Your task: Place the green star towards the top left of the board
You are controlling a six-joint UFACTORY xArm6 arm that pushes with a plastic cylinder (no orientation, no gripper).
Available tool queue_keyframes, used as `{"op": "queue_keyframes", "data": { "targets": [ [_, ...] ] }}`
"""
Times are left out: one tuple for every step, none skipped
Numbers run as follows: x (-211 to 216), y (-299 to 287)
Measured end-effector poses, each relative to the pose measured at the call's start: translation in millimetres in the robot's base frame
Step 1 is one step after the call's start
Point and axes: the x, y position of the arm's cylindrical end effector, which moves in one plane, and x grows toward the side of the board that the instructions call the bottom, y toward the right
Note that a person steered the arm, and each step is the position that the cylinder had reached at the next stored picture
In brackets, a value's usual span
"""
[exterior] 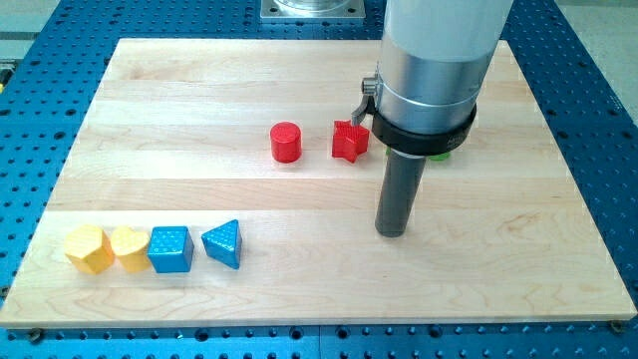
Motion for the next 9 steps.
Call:
{"op": "queue_keyframes", "data": {
  "targets": [
    [0, -1],
    [0, -1],
    [0, -1],
    [-9, 19],
    [-54, 63],
    [-89, 52],
    [-109, 2],
    [-129, -52],
    [-137, -32]
  ]
}}
